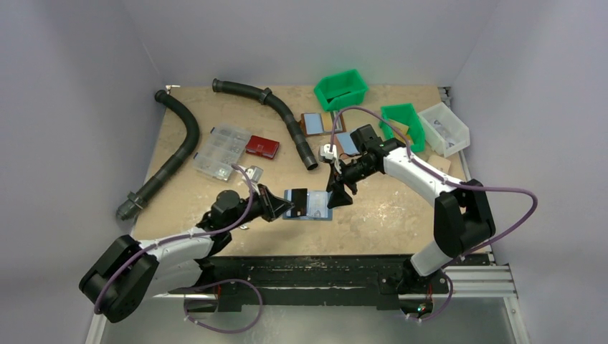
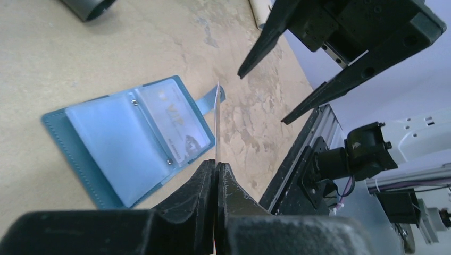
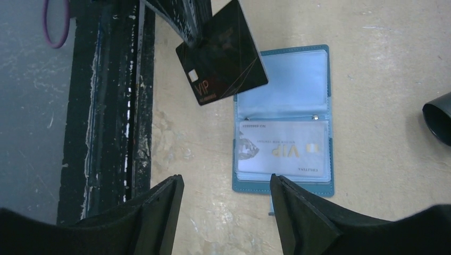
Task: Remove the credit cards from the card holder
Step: Remove the credit card from the card holder.
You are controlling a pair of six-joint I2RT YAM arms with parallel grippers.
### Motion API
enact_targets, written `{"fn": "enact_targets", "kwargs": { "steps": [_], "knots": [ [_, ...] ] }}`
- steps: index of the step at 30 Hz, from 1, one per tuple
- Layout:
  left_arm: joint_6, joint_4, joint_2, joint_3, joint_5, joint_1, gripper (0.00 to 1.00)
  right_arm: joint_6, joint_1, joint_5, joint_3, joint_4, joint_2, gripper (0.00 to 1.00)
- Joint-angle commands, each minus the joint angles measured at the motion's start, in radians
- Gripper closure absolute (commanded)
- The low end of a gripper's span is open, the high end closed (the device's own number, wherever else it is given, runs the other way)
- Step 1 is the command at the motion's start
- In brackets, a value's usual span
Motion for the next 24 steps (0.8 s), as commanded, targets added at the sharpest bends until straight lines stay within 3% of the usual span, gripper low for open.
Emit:
{"fn": "enact_targets", "kwargs": {
  "steps": [1,10,24],
  "knots": [
    [0.037,0.118,0.036,0.023,0.025,-0.056,1.00,-0.017,-0.002,-0.073,0.029,-0.013,-0.017,0.30],
    [0.088,0.118,0.122,0.083,-0.008,-0.155,1.00,0.011,-0.002,-0.075,0.022,0.007,-0.007,0.29],
    [0.098,0.139,0.182,0.121,-0.003,-0.202,1.00,0.035,0.047,-0.097,0.013,0.018,0.038,0.32]
  ]
}}
